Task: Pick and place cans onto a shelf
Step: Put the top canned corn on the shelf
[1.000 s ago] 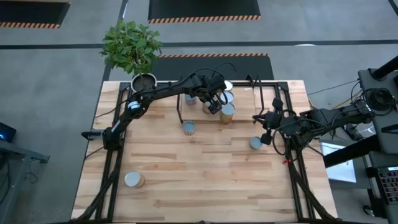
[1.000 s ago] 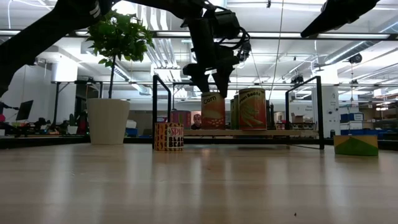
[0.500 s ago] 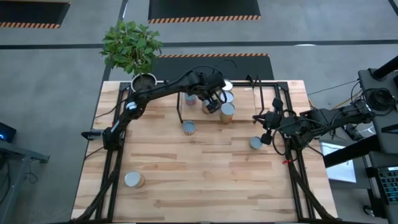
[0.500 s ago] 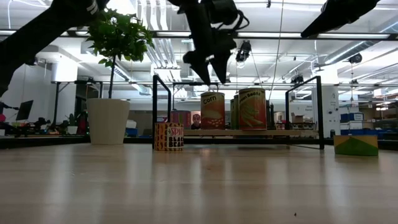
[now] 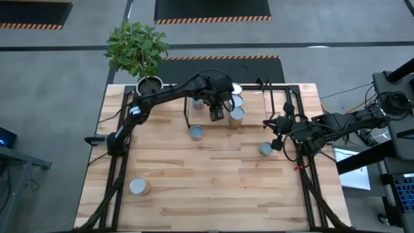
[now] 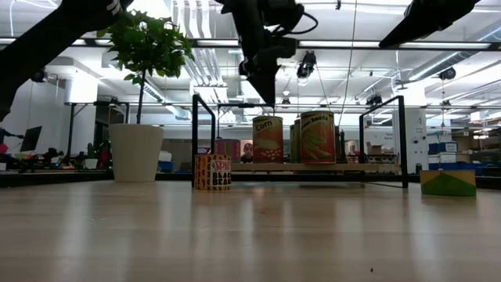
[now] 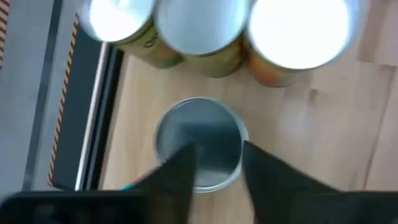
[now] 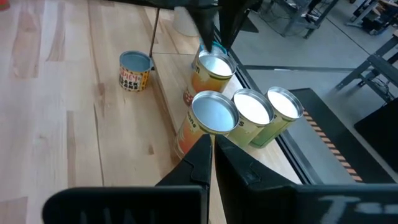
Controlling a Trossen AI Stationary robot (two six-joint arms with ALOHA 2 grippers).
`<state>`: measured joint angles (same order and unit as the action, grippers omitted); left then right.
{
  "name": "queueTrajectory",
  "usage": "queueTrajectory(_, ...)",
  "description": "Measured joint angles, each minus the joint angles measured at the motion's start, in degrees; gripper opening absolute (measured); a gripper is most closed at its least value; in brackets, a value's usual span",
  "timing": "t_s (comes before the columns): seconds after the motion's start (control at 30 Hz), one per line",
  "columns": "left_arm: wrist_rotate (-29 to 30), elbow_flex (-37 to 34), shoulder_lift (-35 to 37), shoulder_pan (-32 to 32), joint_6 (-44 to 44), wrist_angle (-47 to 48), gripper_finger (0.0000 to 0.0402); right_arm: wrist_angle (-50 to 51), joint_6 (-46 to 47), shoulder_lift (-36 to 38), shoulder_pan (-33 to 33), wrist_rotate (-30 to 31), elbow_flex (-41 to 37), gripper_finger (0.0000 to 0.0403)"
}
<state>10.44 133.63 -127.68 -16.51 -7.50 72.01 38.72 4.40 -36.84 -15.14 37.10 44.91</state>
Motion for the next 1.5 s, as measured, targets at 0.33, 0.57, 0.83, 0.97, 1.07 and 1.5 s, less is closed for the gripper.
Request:
queueTrajectory(0.33, -0.55, -7.11, -0.02, -1.68, -0.08, -4.91, 0.0028, -0.02, 0.06, 0.0, 0.0, 0.0, -0.05, 0.0009)
queueTrajectory(0.57, -0.42, -10.93, 0.24, -2.07, -0.12, -12.78, 0.0003, -0.03, -0.02, 0.0, 0.0, 0.0, -0.05, 0.0009)
queueTrajectory(0.83, -0.5, -10.59, 0.02, -3.37, 1.72, -15.04, 0.0, -0.04, -0.11, 0.0, 0.0, 0.0, -0.07, 0.0009)
queueTrajectory(0.97, -0.52, -10.0, -0.11, -4.01, 2.24, -15.0, 0.0, -0.04, -0.12, 0.0, 0.0, 0.02, -0.07, 0.0009)
queueTrajectory(1.07, -0.5, -10.0, -0.11, -4.02, 2.24, -15.04, 0.0, -0.03, -0.12, 0.0, 0.0, 0.02, -0.07, 0.0009)
queueTrajectory(1.5, -0.56, -9.98, -0.11, -3.54, 3.76, -15.09, 0.0, -0.02, -0.11, 0.0, 0.0, 0.02, -0.07, 0.0009)
